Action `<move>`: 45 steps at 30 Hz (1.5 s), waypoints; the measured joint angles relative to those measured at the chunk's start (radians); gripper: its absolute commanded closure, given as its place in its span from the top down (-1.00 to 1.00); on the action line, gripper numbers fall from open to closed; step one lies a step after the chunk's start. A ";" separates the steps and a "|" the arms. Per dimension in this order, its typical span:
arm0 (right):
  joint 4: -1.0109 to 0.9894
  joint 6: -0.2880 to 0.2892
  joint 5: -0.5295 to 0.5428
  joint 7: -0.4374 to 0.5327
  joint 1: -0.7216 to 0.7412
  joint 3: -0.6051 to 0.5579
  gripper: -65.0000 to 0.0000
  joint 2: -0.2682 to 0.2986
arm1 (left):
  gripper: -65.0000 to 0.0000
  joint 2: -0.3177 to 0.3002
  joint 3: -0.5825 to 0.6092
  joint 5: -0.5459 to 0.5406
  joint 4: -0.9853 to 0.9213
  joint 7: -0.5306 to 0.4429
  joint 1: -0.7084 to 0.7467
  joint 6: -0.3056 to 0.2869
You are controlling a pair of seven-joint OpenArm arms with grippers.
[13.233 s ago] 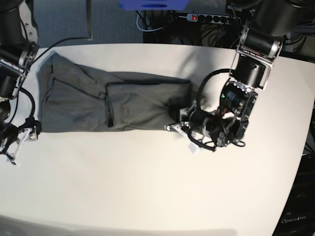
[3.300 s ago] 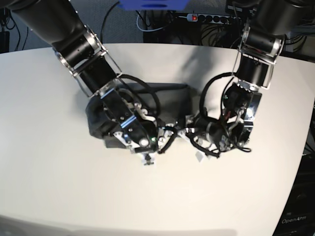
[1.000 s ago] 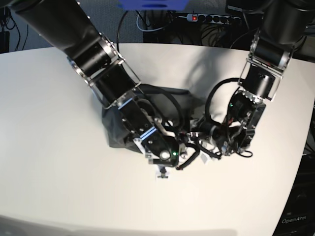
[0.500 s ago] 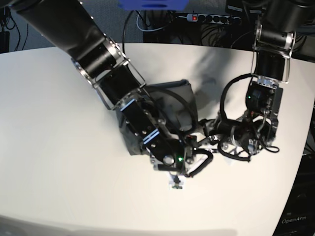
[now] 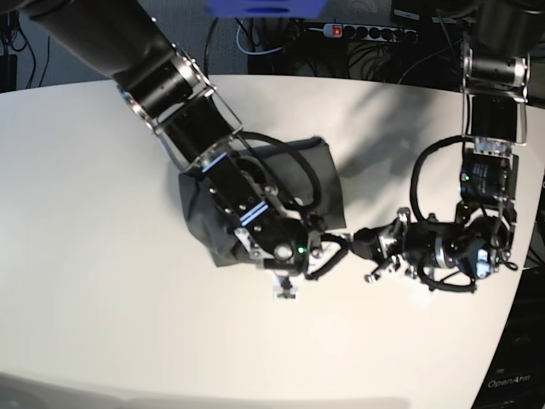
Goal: Fold the T-shirt properly
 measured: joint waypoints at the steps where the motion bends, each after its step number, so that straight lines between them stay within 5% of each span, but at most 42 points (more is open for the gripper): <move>1: -0.001 0.000 0.004 -0.011 -0.012 0.000 -1.00 0.000 | -0.94 -0.002 -0.004 0.003 0.001 -0.013 -0.001 0.000; 26: 0.066 0.000 0.002 -0.004 -0.057 0.001 -1.00 -0.008 | -0.94 -0.116 -0.110 -0.005 0.005 -0.005 0.008 0.000; 39: 0.126 0.000 0.004 -0.005 -0.108 -0.002 -1.00 -0.007 | -0.94 -0.109 -0.107 -0.001 0.002 -0.003 0.025 0.000; 45: 0.138 0.000 0.104 0.000 -0.114 -0.069 -1.00 -0.003 | -0.94 -0.109 -0.106 0.000 0.002 -0.005 0.025 0.000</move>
